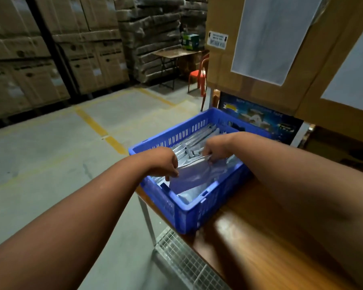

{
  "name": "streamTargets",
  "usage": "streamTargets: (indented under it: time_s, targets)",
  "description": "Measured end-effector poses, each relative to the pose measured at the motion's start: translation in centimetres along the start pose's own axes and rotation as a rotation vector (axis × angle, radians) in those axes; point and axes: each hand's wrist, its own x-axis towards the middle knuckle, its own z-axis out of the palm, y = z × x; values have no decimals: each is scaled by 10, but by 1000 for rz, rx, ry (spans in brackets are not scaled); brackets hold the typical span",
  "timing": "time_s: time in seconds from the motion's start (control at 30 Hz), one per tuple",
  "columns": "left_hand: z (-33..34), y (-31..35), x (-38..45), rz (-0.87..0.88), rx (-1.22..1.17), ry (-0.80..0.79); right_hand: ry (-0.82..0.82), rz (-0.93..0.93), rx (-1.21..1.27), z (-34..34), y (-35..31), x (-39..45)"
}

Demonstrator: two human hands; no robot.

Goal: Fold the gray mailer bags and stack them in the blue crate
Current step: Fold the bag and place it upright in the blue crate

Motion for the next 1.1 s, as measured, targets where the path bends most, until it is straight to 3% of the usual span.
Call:
streamTargets:
  time_s: [0.13, 0.33, 0.57, 0.8, 0.97, 1.03, 1.1]
  targets:
    - [14, -2, 23, -15, -134, -128, -32, 23, -9, 4, 7, 15]
    - [32, -2, 35, -50, 194, -221, -35, -60, -10, 23, -22, 47]
    - [33, -8, 48, -80, 133, -300, -64, -98, -58, 41, -42, 63]
    - [55, 6, 75, -115, 251, -436, -158, -71, -268, 48, -6, 64]
    - [71, 21, 86, -148, 147, -609, -179, -29, -282, 55, -7, 84]
    - [68, 23, 88, -158, 112, -612, -182, -19, -300, 52, -11, 85]
    - [62, 22, 93, -106, 113, -513, -170, -3, -289, 52, -11, 87]
